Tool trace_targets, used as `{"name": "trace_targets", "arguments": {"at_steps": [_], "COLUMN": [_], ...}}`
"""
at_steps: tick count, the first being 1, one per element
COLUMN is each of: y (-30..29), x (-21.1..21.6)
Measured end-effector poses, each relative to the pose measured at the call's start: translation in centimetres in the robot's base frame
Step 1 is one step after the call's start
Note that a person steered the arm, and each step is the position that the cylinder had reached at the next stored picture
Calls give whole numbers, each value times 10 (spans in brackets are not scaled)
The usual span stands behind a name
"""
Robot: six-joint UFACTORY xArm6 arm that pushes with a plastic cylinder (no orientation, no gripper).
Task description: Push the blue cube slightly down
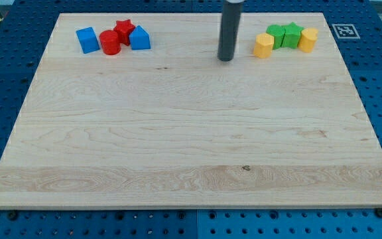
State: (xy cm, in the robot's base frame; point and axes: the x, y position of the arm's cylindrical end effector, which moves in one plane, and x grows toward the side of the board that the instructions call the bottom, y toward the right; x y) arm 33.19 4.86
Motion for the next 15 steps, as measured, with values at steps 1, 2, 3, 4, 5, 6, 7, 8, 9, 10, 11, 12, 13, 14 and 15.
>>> {"name": "trace_targets", "arguments": {"at_steps": [1, 2, 3, 4, 5, 6, 7, 8, 9, 10, 11, 12, 13, 14, 15], "y": [-33, -28, -25, -25, -25, -32, -59, -119, -188, -235, -242, -266, -290, -305, -286], "x": [-2, -35, -61, -62, -62, -72, -94, -115, -125, -125, -111, -108, -103, -74, -50]}}
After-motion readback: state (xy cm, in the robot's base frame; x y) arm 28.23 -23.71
